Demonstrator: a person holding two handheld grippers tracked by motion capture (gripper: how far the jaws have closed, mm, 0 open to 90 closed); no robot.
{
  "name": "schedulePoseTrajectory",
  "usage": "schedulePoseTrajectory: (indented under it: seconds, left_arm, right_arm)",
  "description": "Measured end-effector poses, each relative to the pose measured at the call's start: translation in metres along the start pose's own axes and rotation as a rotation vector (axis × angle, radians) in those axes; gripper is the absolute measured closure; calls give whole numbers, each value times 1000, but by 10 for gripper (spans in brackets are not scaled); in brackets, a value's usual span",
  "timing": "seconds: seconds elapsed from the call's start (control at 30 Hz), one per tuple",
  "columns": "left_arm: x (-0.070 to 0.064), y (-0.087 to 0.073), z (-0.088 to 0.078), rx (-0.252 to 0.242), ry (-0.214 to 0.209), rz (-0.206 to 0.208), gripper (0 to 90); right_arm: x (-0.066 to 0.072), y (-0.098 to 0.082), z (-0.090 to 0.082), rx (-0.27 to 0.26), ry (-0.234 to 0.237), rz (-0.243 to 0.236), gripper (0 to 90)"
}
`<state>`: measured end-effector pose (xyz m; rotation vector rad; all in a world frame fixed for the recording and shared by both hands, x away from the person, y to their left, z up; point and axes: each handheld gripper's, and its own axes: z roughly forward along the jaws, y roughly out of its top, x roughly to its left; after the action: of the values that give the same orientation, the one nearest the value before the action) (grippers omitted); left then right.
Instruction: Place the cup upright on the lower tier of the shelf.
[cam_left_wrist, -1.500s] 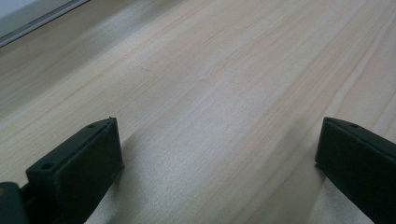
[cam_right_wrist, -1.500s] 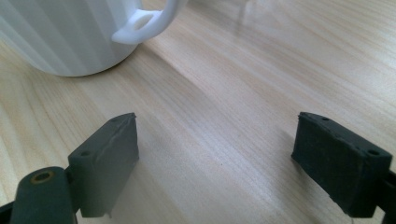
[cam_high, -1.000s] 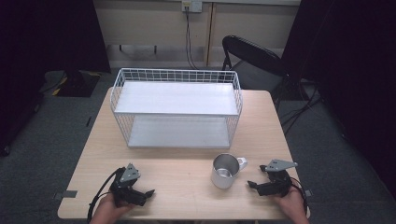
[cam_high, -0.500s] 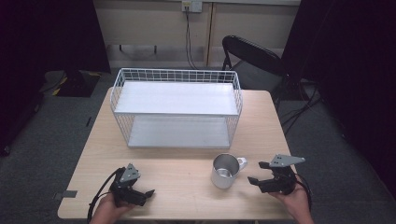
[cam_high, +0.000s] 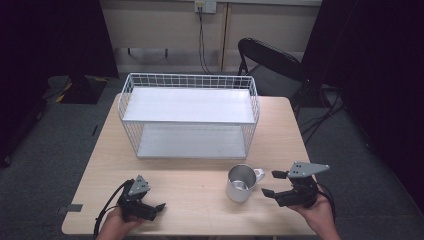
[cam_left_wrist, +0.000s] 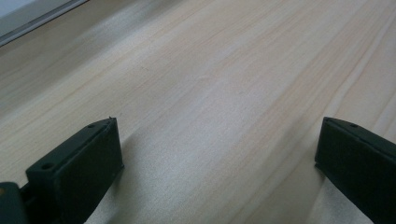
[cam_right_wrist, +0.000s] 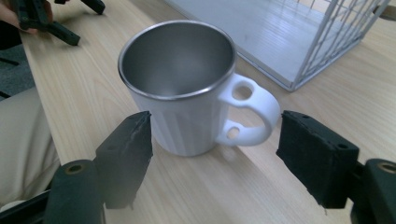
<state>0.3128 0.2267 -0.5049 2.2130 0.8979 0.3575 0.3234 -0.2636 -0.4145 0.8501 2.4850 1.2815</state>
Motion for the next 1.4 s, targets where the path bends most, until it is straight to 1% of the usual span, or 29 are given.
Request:
schedulePoseTrajectory:
  seconds: [0.03,0.1,0.17,0.2,0.23,0.3,0.33,0.37,0.4,0.43,0.47,0.5,0.53,0.57,0.6,0.63,0.67,0.7,0.73,0.8,0.87,1.0,1.07,1.2,1.27,1.33,1.4]
  left_arm:
    - [0,0,0,0,-1,-1,0]
    - [0,0,0,0,-1,0,0]
    - [0,0,0,0,0,0,0]
    - [0,0,0,0,0,0,0]
    - [0,0,0,0,0,0,0]
    - [0,0,0,0,0,0,0]
    - [0,0,0,0,0,0,0]
    - [0,0,0,0,0,0,0]
    - [0,0,0,0,0,0,0]
    - [0,0,0,0,0,0,0]
    - [0,0,0,0,0,0,0]
    - [0,0,0,0,0,0,0]
    - [0,0,0,0,0,0,0]
    - [0,0,0,0,0,0,0]
    - [0,0,0,0,-1,0,0]
    - [0,0,0,0,-1,0,0]
    - [0,0,0,0,0,0,0]
    - [0,0,0,0,0,0,0]
    - [0,0,0,0,-1,-1,0]
    - [0,0,0,0,0,0,0]
    - [0,0,0,0,0,0,0]
    - [0,0,0,3,-6,-5,0]
    - [0,0,0,2,-4,-4,0]
    - [0,0,0,2,-5,-4,0]
    - [0,0,0,2,-5,-5,0]
    - [0,0,0,2,-5,-5,0]
    - [0,0,0,2,-5,-5,0]
  right_arm:
    - [1,3,0,1,8,-7,262]
    - [2,5,0,4,8,-10,264]
    - [1,8,1,4,3,-16,266]
    - [-2,9,2,8,-7,-20,268]
    - [-2,9,2,8,-7,-20,268]
    - [-8,9,3,18,-12,-11,265]
    - [-12,10,3,2,0,5,268]
    - [-12,10,3,2,0,5,268]
    - [-12,13,4,-6,16,15,280]
    - [-12,13,4,-6,16,15,280]
    - [-8,19,7,-11,29,5,288]
    - [-8,19,7,-11,29,5,288]
    - [-6,22,9,-15,40,-4,291]
    - [0,28,12,-19,69,-30,312]
    - [3,31,14,-22,86,-40,329]
    - [3,31,14,-22,86,-40,329]
    - [11,35,18,-23,129,-62,371]
    - [11,35,18,-23,129,-62,371]
    - [19,38,23,-8,155,-80,395]
    - [25,38,29,-2,185,-81,433]
    - [27,39,32,6,193,-82,447]
    - [38,39,42,35,219,-112,503]
    - [40,39,45,44,216,-122,516]
    - [41,36,51,54,218,-120,569]
    - [41,35,54,61,221,-117,618]
    - [41,34,57,77,220,-118,644]
    - [42,34,58,77,216,-121,668]
